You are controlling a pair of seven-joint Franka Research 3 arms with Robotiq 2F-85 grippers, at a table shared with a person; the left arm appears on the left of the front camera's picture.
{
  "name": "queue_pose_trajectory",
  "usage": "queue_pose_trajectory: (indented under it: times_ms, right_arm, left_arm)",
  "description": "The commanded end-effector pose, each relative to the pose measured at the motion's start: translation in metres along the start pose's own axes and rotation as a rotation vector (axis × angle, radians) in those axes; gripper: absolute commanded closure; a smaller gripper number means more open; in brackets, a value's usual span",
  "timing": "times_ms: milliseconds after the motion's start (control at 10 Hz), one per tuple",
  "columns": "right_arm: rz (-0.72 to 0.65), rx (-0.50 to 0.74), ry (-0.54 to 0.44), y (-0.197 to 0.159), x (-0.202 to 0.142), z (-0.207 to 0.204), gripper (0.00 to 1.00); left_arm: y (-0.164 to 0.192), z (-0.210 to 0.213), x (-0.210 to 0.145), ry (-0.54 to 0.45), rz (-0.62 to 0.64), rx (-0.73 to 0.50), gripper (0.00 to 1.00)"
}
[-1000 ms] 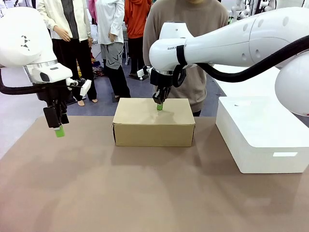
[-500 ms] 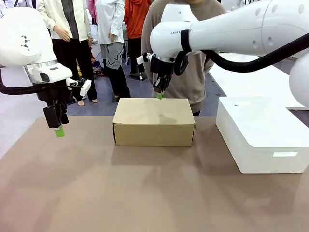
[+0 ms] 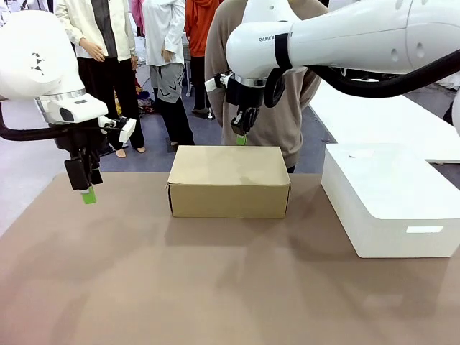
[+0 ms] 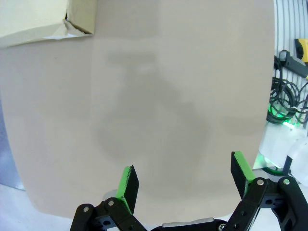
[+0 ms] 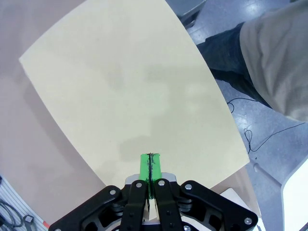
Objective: Pack the shoes into the box.
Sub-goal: Press down on the lid of the Shoes Box.
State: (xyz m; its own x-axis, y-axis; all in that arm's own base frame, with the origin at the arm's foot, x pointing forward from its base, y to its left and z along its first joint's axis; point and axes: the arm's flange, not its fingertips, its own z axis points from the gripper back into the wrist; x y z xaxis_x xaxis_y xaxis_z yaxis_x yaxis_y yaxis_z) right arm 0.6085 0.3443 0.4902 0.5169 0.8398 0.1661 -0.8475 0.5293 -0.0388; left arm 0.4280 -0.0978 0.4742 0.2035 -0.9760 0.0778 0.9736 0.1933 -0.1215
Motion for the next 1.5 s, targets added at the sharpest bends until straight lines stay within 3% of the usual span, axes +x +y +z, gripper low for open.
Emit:
queue_pose_trajectory:
  times_ms: [0,300,800,1400]
  right_arm:
    - [0.009,0.003,-0.017,0.009,-0.020,0.012,1.00]
    - [0.056,0.025,-0.031,0.029,-0.058,0.038,1.00]
    - [0.059,0.000,-0.061,0.058,-0.154,0.074,0.01]
    - [0.044,0.007,-0.053,0.094,-0.228,0.081,0.00]
  left_arm:
    - [-0.002,0.002,-0.002,0.006,0.004,-0.002,0.00]
    - [-0.002,0.002,-0.002,0.006,0.004,-0.002,0.00]
    - [-0.002,0.002,-0.002,0.006,0.004,-0.002,0.00]
    - [-0.002,0.002,-0.002,0.006,0.004,-0.002,0.00]
